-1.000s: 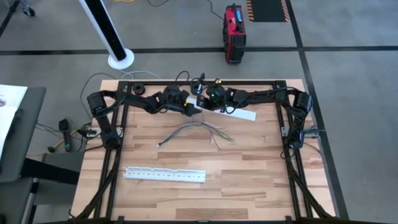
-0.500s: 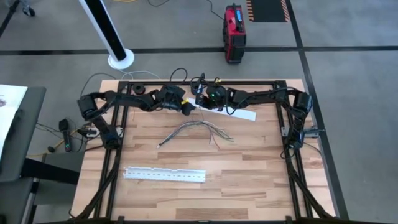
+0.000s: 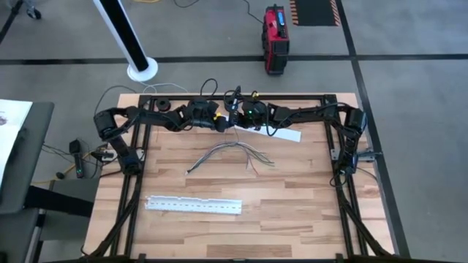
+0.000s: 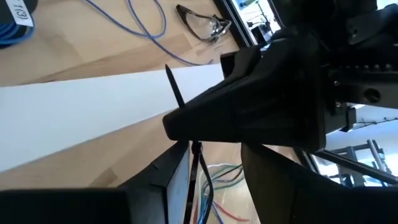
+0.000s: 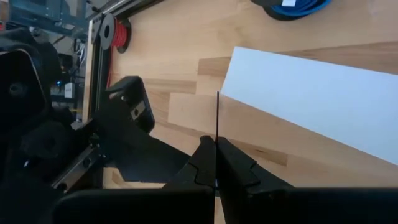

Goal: Ziptie cables
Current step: Wrap the colored cables with the black zip tie

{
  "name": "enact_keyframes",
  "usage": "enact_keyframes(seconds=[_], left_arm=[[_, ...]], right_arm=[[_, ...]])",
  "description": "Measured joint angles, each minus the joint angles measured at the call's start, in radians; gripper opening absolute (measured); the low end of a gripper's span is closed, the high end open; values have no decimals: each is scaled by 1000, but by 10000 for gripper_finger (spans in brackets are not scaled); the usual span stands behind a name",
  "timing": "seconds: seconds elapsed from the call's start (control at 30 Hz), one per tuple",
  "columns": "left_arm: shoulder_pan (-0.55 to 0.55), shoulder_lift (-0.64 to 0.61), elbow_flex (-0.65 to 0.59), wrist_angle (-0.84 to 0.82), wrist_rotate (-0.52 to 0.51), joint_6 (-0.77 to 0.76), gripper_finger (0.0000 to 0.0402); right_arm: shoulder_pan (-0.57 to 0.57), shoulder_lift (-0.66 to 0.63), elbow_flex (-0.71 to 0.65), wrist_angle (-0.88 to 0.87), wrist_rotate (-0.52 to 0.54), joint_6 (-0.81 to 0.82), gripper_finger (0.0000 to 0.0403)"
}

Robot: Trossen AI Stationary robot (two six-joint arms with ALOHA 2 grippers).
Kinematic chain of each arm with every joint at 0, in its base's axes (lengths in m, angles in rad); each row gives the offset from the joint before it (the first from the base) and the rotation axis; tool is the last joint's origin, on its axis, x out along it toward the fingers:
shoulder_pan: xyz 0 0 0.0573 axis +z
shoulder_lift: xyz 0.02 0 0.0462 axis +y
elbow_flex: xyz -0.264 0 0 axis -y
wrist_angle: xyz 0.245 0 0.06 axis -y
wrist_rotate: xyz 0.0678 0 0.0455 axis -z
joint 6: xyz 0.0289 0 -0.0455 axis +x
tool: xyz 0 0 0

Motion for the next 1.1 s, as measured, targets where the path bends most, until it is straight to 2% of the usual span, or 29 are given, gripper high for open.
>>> enact_keyframes(seconds=[0.73, 0.97, 1.1], left_arm=[[-27, 1, -1, 27, -73, 49, 141], [-27, -6, 0, -83, -57, 133, 141], [-27, -8, 0, -75, -79, 156, 141]], right_arm=[[-10, 0, 0, 38, -12, 52, 0], [-10, -1, 3, 32, -29, 57, 0], [-10, -1, 3, 35, -30, 57, 0]])
